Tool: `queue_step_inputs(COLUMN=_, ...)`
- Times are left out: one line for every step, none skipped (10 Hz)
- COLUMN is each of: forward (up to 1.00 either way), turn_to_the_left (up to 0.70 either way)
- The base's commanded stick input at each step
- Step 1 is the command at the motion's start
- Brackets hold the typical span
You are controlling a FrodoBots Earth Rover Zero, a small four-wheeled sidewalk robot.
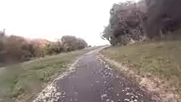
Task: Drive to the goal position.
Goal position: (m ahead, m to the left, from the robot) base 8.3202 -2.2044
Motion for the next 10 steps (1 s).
queue_step_inputs(forward=0.7, turn_to_the_left=0.0)
queue_step_inputs(forward=0.7, turn_to_the_left=0.0)
queue_step_inputs(forward=0.7, turn_to_the_left=0.0)
queue_step_inputs(forward=0.7, turn_to_the_left=0.0)
queue_step_inputs(forward=0.7, turn_to_the_left=0.0)
queue_step_inputs(forward=0.7, turn_to_the_left=0.0)
queue_step_inputs(forward=0.7, turn_to_the_left=0.0)
queue_step_inputs(forward=0.7, turn_to_the_left=0.0)
queue_step_inputs(forward=0.7, turn_to_the_left=0.0)
queue_step_inputs(forward=0.7, turn_to_the_left=0.0)
